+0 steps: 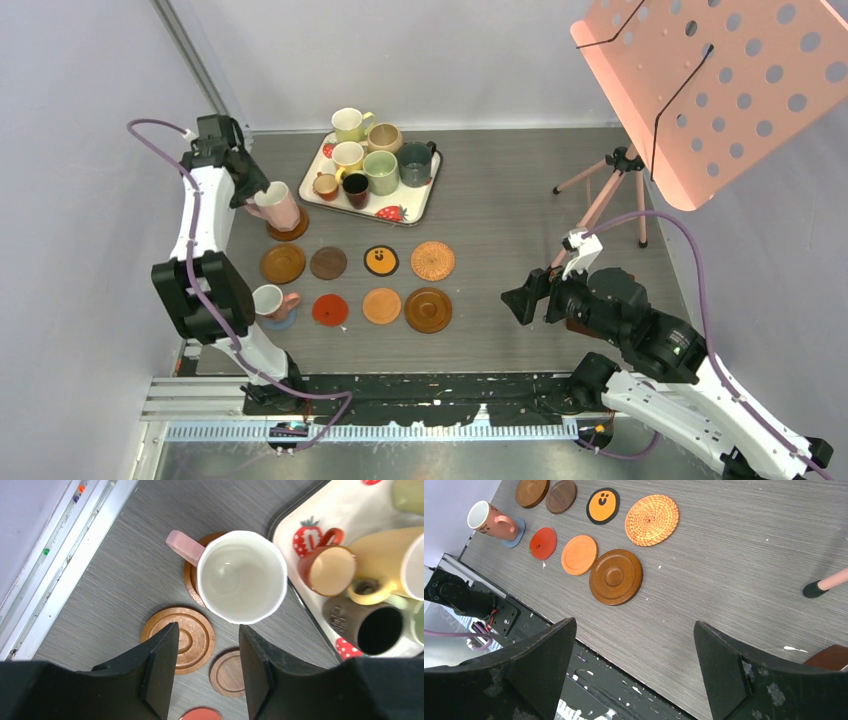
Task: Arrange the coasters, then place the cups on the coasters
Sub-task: Place the cup on the coaster.
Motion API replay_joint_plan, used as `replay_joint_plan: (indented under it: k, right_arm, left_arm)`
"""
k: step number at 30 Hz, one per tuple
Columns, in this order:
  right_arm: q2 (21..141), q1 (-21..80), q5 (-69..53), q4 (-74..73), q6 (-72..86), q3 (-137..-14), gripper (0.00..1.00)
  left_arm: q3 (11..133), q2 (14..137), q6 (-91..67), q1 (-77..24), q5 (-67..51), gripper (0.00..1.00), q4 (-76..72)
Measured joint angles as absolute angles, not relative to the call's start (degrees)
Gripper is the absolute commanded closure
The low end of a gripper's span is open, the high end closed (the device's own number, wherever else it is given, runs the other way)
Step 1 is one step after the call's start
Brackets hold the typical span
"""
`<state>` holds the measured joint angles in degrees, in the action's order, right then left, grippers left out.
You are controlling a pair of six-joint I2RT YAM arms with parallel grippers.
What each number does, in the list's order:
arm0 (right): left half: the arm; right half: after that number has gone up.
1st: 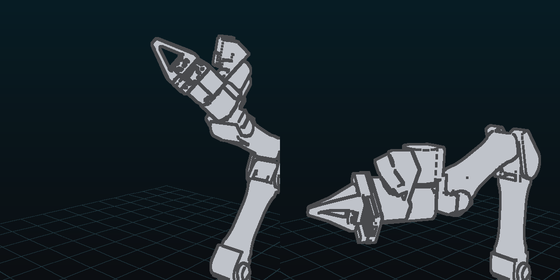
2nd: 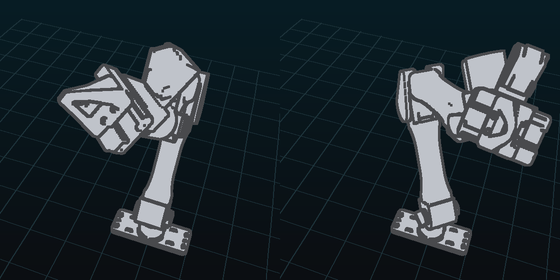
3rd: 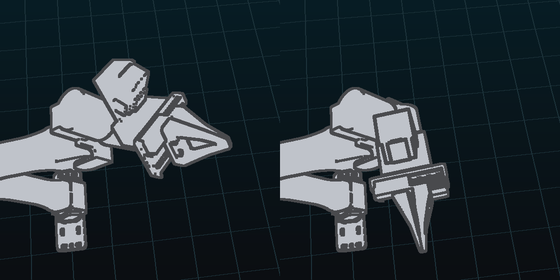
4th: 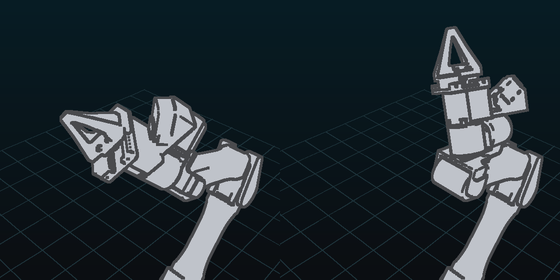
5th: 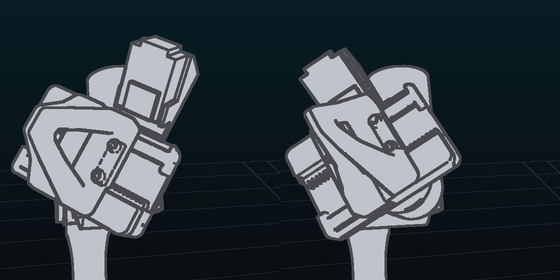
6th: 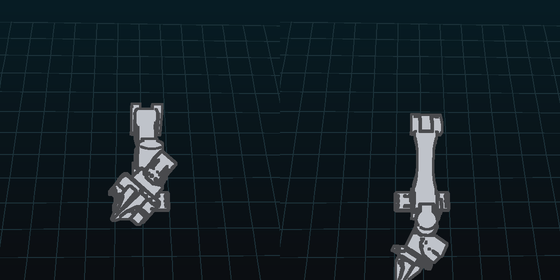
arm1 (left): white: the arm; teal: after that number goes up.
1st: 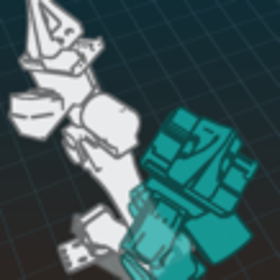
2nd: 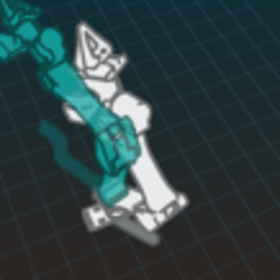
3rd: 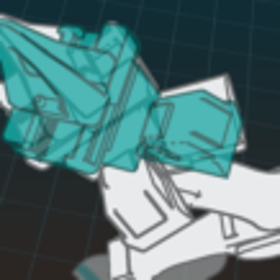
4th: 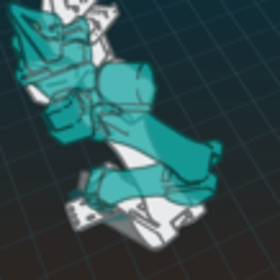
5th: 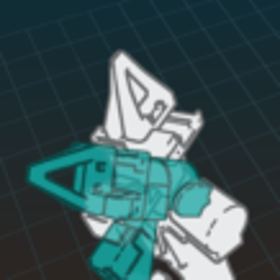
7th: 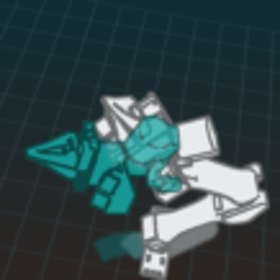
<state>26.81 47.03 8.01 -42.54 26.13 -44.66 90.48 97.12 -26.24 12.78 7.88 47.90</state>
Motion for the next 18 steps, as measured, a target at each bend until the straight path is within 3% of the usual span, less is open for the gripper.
replay_joint_plan:
  k: [7,18]
  right_arm:
    - [25.82,47.03,7.99,-42.59,26.94,-44.66,0.05]
    - [25.39,47.03,8.01,-43.62,27.27,-44.91,0.05]
  left_arm:
    - [91.29,94.54,-25.69,12.78,6.81,0.50,48.21]
    - [95.18,102.32,-25.06,13.13,6.63,0.52,51.40]
